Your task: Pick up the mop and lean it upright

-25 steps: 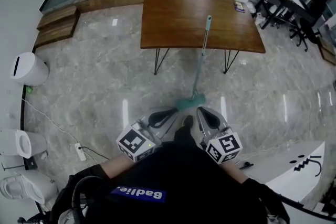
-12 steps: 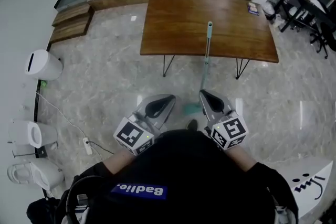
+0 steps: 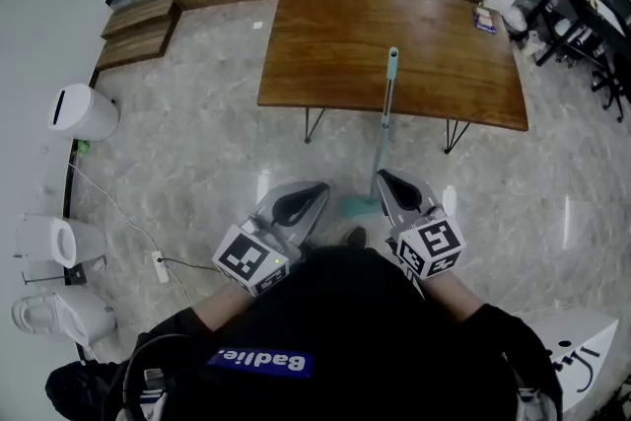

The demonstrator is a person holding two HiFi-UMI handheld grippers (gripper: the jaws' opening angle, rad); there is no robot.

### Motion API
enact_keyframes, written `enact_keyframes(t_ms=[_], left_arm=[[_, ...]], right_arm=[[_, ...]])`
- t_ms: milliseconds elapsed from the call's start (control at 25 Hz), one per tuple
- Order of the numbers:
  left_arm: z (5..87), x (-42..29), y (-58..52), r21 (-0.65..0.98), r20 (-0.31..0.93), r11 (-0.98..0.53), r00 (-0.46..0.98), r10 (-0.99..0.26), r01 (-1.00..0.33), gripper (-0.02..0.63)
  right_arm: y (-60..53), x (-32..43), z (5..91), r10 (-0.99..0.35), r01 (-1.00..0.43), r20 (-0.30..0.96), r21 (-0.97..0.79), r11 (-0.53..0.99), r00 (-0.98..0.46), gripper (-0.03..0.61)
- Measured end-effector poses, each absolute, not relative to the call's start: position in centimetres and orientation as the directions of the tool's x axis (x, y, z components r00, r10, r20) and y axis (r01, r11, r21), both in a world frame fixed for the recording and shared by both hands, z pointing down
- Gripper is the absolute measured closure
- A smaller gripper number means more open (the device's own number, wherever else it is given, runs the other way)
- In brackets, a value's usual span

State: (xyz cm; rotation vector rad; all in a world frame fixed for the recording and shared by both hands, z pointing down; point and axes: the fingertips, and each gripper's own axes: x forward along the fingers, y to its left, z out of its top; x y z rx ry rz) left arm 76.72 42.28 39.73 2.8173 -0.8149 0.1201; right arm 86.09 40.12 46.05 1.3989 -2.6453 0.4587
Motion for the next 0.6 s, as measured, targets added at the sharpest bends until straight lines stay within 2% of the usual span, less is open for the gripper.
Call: enact_keyframes(t_ms=[280,600], left_arm=[[39.0,75.6,41.1,0.157,0.124,-0.836,0.85,-0.511,-0.526,0.594],[38.8,73.5,40.1,0.154,0.116,-0.832,0.846,-0.521,-0.534,0.594]], right_arm=[[38.1,86.0,46.0,-0.81,-0.848,0.251,-0.188,0.496,-0.53,0.571],[36.4,85.2,46.4,-0.822,-0.864,0.267,-0.175,0.473,-0.504,0.533]])
